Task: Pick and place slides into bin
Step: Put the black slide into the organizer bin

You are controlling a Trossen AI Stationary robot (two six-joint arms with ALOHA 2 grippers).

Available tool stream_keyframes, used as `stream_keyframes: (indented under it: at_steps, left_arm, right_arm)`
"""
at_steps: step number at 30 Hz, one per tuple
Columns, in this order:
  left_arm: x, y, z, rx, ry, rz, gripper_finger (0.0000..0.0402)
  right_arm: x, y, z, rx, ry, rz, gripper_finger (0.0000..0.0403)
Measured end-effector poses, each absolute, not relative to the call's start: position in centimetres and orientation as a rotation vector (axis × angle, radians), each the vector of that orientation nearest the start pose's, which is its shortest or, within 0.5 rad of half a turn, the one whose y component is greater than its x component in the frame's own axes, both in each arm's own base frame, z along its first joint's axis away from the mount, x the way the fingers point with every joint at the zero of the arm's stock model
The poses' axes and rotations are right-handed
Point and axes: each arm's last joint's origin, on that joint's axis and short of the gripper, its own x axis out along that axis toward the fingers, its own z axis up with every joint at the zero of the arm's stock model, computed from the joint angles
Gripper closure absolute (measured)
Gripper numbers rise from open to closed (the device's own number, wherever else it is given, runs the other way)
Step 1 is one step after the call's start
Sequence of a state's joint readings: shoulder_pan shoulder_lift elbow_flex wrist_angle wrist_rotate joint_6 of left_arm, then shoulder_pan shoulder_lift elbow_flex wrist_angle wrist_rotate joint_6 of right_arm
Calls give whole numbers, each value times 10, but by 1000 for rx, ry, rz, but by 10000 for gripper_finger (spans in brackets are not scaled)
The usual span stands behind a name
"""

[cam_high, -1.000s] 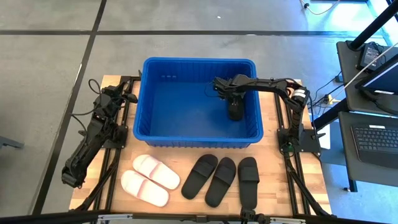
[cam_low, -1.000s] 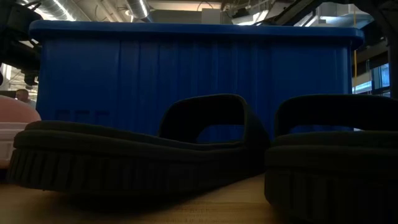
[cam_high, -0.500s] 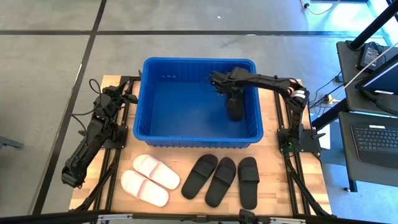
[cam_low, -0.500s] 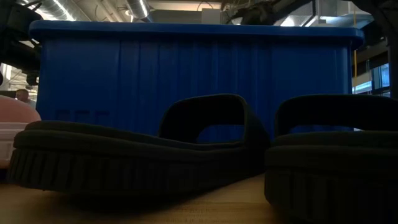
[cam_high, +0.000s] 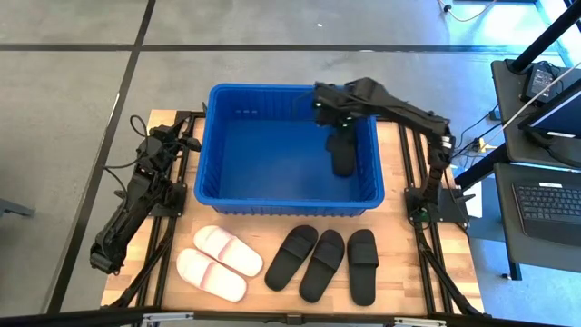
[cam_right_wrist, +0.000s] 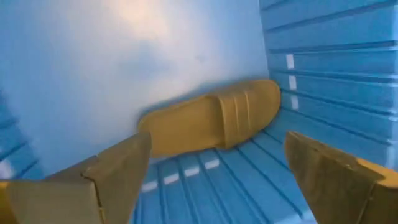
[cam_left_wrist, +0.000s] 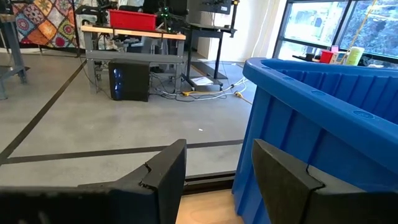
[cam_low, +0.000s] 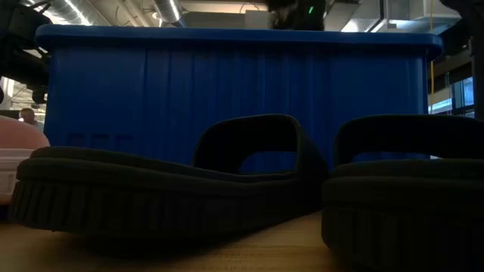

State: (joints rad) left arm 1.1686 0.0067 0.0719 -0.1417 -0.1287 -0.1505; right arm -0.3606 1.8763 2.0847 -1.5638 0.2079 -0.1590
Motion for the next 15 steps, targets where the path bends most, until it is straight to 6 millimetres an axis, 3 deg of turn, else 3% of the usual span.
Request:
stream_keyframes:
  at_steps: [8, 11, 15]
  left_arm:
    - [33, 87, 174, -167, -24, 1300, 224]
    - [33, 87, 174, -167, -24, 1300, 224]
    - [33, 87, 174, -167, -24, 1296, 224]
  right_arm:
    - [284, -71, 429, 65, 1168, -186, 38]
    - [273, -44, 439, 82, 1127, -157, 38]
    - [264, -5, 437, 142, 1131, -129, 38]
